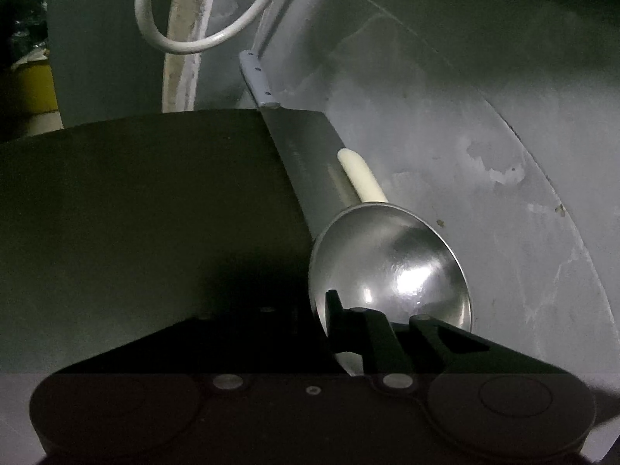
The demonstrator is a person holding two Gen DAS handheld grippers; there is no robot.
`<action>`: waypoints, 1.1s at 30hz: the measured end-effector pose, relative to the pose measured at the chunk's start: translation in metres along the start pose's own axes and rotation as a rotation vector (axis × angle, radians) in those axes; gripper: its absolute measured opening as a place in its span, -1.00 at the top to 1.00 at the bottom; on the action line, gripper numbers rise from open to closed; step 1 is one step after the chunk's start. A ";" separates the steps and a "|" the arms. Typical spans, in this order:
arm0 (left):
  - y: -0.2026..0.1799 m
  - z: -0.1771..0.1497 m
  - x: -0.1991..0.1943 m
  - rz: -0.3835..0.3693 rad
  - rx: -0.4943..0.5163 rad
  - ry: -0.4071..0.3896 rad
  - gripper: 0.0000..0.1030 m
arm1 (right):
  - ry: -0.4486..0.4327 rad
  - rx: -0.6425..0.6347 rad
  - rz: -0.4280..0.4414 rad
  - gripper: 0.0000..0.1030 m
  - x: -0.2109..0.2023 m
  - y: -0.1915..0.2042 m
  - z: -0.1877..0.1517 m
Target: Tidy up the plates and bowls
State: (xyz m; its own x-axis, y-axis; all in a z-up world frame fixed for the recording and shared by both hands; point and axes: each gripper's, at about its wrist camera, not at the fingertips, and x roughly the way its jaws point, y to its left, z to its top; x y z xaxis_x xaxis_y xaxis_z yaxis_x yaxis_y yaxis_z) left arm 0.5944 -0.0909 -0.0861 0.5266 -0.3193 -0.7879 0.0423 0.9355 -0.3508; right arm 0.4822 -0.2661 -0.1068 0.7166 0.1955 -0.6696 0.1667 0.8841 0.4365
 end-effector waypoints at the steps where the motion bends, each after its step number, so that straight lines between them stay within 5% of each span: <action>1: 0.001 -0.003 -0.003 0.007 -0.001 -0.004 0.73 | 0.005 -0.004 0.012 0.07 -0.001 0.000 -0.001; 11: 0.008 -0.046 -0.090 0.015 0.021 -0.188 0.72 | -0.119 -0.154 0.154 0.17 -0.065 0.023 -0.025; 18: 0.002 -0.109 -0.171 -0.021 0.076 -0.298 0.68 | -0.177 -0.259 0.221 0.19 -0.143 0.029 -0.060; 33: 0.042 -0.292 -0.282 -0.073 0.027 -0.221 0.64 | 0.005 -0.444 0.269 0.19 -0.271 0.029 -0.200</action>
State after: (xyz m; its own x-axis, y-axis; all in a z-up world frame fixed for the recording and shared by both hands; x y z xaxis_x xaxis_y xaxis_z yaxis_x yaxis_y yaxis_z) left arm 0.2001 -0.0053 -0.0266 0.6946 -0.3482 -0.6295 0.1085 0.9158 -0.3868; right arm 0.1579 -0.2087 -0.0328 0.6912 0.4416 -0.5721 -0.3270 0.8970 0.2973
